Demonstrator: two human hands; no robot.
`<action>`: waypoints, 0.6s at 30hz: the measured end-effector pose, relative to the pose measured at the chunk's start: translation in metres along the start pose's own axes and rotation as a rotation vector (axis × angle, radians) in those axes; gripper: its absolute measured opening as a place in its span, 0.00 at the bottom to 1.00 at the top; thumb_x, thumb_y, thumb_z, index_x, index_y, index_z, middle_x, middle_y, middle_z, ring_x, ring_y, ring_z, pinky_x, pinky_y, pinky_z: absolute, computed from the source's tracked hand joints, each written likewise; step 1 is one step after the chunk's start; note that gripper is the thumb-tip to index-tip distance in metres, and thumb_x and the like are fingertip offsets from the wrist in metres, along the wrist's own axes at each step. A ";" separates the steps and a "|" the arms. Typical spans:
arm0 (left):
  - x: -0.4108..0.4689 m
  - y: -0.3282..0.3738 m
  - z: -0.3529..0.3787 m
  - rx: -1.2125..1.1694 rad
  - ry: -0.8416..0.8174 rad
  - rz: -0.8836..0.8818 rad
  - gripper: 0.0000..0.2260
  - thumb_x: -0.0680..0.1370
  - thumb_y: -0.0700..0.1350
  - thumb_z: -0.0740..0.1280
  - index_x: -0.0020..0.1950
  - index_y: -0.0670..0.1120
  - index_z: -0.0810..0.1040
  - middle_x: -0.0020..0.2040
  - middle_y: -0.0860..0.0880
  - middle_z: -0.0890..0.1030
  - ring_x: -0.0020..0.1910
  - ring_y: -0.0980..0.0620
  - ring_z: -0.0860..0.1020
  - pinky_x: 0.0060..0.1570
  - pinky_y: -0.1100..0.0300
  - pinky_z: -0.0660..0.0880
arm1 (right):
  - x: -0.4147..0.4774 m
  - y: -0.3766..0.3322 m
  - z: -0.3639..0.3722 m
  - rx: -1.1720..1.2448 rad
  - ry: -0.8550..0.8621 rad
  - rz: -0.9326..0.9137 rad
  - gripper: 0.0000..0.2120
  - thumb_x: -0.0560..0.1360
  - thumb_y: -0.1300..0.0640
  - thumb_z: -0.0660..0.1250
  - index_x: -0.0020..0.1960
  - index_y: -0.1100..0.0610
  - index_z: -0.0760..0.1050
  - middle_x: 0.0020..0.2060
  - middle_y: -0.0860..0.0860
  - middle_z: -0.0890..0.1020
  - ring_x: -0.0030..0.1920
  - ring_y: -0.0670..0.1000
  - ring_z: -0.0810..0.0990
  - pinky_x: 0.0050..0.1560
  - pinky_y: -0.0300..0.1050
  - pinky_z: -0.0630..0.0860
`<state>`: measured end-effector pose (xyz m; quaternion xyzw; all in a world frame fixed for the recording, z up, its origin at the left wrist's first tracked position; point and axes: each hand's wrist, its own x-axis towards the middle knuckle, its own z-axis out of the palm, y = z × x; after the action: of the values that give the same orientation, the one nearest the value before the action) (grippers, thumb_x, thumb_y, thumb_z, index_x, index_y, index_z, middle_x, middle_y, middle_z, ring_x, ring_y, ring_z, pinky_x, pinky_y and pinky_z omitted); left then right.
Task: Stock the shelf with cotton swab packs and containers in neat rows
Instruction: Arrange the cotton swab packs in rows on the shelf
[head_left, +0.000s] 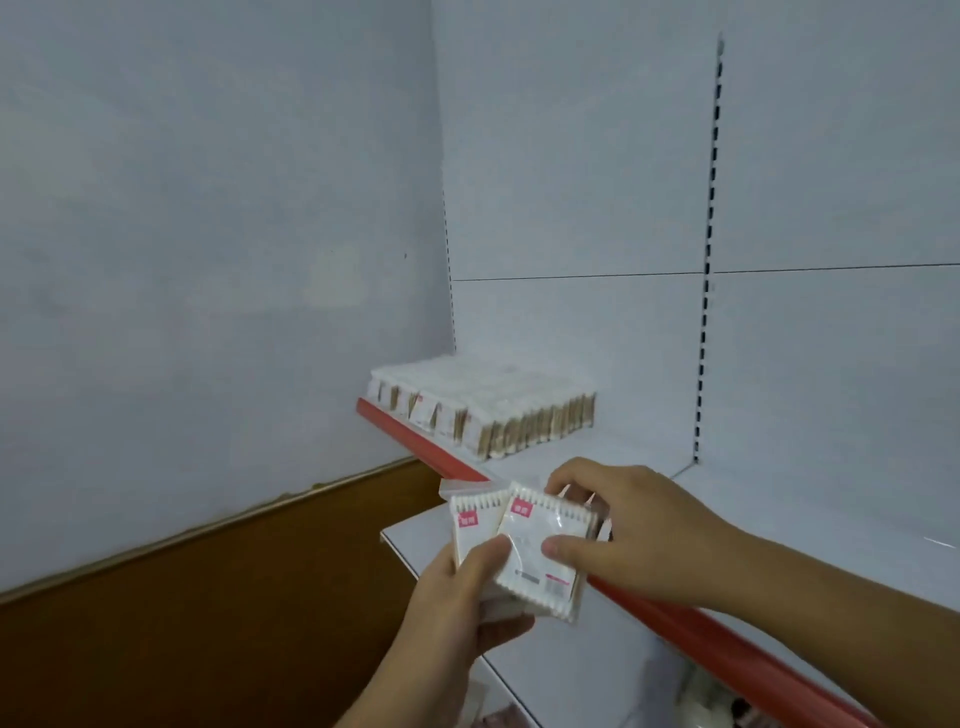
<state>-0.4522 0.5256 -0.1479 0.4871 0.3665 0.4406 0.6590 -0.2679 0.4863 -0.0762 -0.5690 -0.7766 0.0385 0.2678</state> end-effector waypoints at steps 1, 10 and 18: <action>0.018 0.004 -0.013 0.019 0.013 0.001 0.18 0.74 0.56 0.68 0.62 0.51 0.76 0.51 0.48 0.85 0.49 0.46 0.84 0.45 0.52 0.81 | 0.024 0.007 0.012 0.068 -0.021 0.035 0.16 0.66 0.38 0.68 0.50 0.39 0.68 0.44 0.39 0.80 0.40 0.39 0.79 0.36 0.35 0.74; 0.160 0.033 -0.150 -0.085 0.289 0.059 0.09 0.77 0.46 0.67 0.56 0.47 0.77 0.46 0.43 0.85 0.45 0.42 0.84 0.36 0.52 0.80 | 0.203 0.060 0.072 0.074 0.075 0.151 0.16 0.71 0.49 0.72 0.51 0.41 0.67 0.45 0.37 0.74 0.39 0.38 0.76 0.33 0.29 0.72; 0.303 0.045 -0.195 -0.070 0.015 0.133 0.14 0.75 0.48 0.66 0.60 0.48 0.77 0.50 0.45 0.85 0.48 0.44 0.84 0.39 0.53 0.80 | 0.288 0.090 0.128 -0.442 0.306 0.118 0.17 0.70 0.47 0.72 0.55 0.52 0.77 0.47 0.47 0.80 0.50 0.52 0.76 0.45 0.45 0.71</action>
<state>-0.5364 0.8780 -0.1707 0.4837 0.3226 0.4993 0.6423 -0.3090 0.8094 -0.1116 -0.6571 -0.6821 -0.2028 0.2487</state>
